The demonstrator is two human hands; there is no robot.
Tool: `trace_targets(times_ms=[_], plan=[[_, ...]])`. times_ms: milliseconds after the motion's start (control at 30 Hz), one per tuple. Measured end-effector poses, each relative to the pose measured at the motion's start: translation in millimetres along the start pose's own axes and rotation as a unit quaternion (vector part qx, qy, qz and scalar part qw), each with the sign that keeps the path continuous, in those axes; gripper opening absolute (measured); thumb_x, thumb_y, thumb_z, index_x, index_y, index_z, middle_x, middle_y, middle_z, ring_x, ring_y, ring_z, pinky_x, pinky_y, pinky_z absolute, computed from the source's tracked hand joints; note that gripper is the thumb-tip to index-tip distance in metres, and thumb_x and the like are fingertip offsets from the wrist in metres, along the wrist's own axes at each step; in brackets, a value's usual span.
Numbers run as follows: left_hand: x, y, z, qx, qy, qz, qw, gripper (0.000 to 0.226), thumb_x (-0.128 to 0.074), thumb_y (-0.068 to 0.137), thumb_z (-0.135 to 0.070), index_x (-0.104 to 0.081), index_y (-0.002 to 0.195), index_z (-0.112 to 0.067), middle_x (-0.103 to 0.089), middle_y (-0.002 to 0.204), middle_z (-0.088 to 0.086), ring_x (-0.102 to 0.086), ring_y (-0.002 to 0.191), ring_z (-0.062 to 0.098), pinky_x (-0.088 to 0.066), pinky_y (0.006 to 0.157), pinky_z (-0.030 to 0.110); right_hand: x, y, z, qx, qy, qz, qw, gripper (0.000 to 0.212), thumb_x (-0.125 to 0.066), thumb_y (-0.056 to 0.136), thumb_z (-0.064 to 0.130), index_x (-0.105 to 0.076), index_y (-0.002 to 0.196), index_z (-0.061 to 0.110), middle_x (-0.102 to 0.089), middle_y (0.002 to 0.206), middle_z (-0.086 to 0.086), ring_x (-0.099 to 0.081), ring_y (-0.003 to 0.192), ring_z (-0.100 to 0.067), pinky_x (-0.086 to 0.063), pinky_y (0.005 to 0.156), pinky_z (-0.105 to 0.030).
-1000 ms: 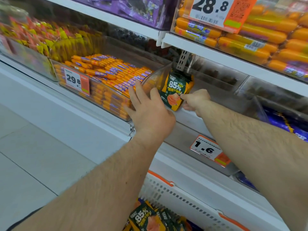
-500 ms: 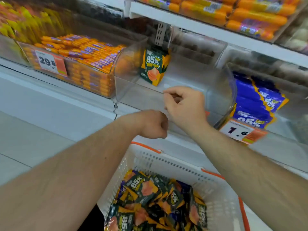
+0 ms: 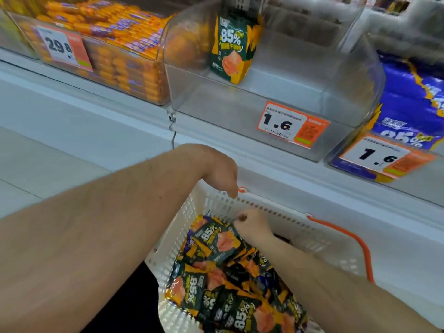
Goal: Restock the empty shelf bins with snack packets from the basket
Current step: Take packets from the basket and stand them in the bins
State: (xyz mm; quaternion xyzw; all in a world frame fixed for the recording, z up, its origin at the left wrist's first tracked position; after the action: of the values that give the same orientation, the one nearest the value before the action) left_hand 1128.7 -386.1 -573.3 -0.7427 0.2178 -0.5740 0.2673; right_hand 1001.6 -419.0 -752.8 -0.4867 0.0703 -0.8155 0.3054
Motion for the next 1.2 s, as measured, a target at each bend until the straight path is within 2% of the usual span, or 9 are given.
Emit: trace_targets(times_ms=[167, 267, 333, 467, 533, 700, 1000, 1133, 1200], plan=[[6, 6, 2, 0.009, -0.002, -0.005, 1.000, 0.051, -0.052, 0.096, -0.046, -0.049, 0.140, -0.020, -0.048, 0.143, -0.002, -0.049, 0.125, 0.022, -0.042, 0.092, 0.033, -44, 12, -5, -0.049, -0.126, 0.078, 0.988, 0.028, -0.065, 0.088, 0.045, -0.061, 0.092, 0.019, -0.060, 0.089, 0.000, -0.059, 0.081, -0.019, -0.051, 0.064, -0.032], [8, 9, -2, 0.005, -0.003, -0.004, 1.000, 0.051, -0.051, 0.097, -0.046, -0.049, 0.140, -0.019, -0.048, 0.142, -0.001, -0.050, 0.123, 0.022, -0.042, 0.092, 0.033, -64, 20, -4, -0.049, -0.233, 0.092, 0.967, 0.084, -0.064, 0.077, 0.066, -0.044, 0.140, 0.013, -0.048, 0.138, -0.009, -0.049, 0.125, -0.029, -0.048, 0.097, -0.039], [9, 11, -4, 0.004, -0.005, -0.001, 1.000, 0.050, -0.051, 0.097, -0.046, -0.050, 0.139, -0.019, -0.048, 0.141, -0.001, -0.050, 0.124, 0.022, -0.042, 0.095, 0.034, -74, 21, -2, -0.058, -0.273, 0.109, 0.954, 0.113, -0.068, 0.067, 0.075, -0.027, 0.149, 0.009, -0.036, 0.146, -0.014, -0.041, 0.131, -0.033, -0.044, 0.103, -0.041], [9, 13, -4, 0.010, -0.013, 0.008, 1.000, 0.049, -0.051, 0.097, -0.045, -0.049, 0.139, -0.019, -0.049, 0.141, -0.002, -0.050, 0.123, 0.021, -0.040, 0.089, 0.031, -87, 28, -2, -0.076, -0.298, 0.102, 0.946, 0.120, -0.080, 0.061, 0.069, -0.025, 0.148, 0.008, -0.036, 0.145, -0.016, -0.045, 0.128, -0.033, -0.046, 0.101, -0.040], [9, 12, -3, 0.014, -0.010, 0.009, 1.000, 0.050, -0.051, 0.097, -0.045, -0.048, 0.140, -0.019, -0.048, 0.141, -0.002, -0.050, 0.124, 0.021, -0.040, 0.089, 0.030, -86, 30, -2, -0.091, -0.274, 0.082, 0.954, 0.110, -0.083, 0.064, 0.059, -0.028, 0.146, 0.011, -0.039, 0.143, -0.014, -0.049, 0.126, -0.031, -0.048, 0.099, -0.039], [12, 8, -2, 0.013, -0.010, 0.006, 1.000, 0.053, -0.050, 0.098, -0.044, -0.045, 0.143, -0.017, -0.045, 0.146, -0.001, -0.047, 0.128, 0.022, -0.040, 0.098, 0.033, -72, 30, -7, -0.109, -0.122, 0.069, 0.984, 0.021, -0.061, 0.090, 0.025, -0.057, 0.110, 0.020, -0.064, 0.106, -0.003, -0.065, 0.094, -0.023, -0.056, 0.079, -0.033], [28, -9, 18, 0.031, -0.018, -0.029, 0.999, 0.051, -0.054, 0.095, -0.045, -0.055, 0.134, -0.012, -0.054, 0.138, 0.006, -0.053, 0.124, 0.026, -0.042, 0.102, 0.036, 16, -15, 30, 0.003, 0.195, 0.154, 0.969, 0.021, -0.068, 0.092, 0.025, -0.065, 0.109, 0.014, -0.074, 0.092, 0.000, -0.071, 0.077, -0.006, -0.056, 0.068, -0.021], [33, -20, 33, 0.044, -0.020, -0.034, 0.998, 0.064, -0.062, 0.089, -0.050, -0.050, 0.137, -0.009, -0.059, 0.132, 0.006, -0.056, 0.119, 0.026, -0.044, 0.094, 0.035, 55, -33, 48, 0.016, 0.293, 0.148, 0.945, 0.019, -0.073, 0.087, 0.014, -0.066, 0.104, 0.019, -0.075, 0.102, -0.007, -0.071, 0.097, -0.024, -0.054, 0.095, -0.050], [36, -25, 35, 0.028, -0.043, -0.042, 0.998, 0.063, -0.068, 0.086, -0.049, -0.052, 0.135, -0.013, -0.063, 0.126, 0.004, -0.060, 0.111, 0.022, -0.047, 0.090, 0.033, 71, -40, 57, 0.018, 0.366, 0.149, 0.918, 0.015, -0.066, 0.089, 0.000, -0.065, 0.101, 0.009, -0.075, 0.097, -0.013, -0.073, 0.090, -0.025, -0.056, 0.092, -0.047]])
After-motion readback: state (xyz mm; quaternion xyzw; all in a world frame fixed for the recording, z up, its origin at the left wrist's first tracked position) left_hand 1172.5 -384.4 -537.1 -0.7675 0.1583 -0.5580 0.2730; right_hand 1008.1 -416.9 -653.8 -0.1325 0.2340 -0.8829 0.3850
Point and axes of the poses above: each hand's wrist, its own y-axis towards the middle knuckle, its own x-axis out of the back of the hand, z = x × y, the point moved 6 cm from there along y, towards the middle knuckle
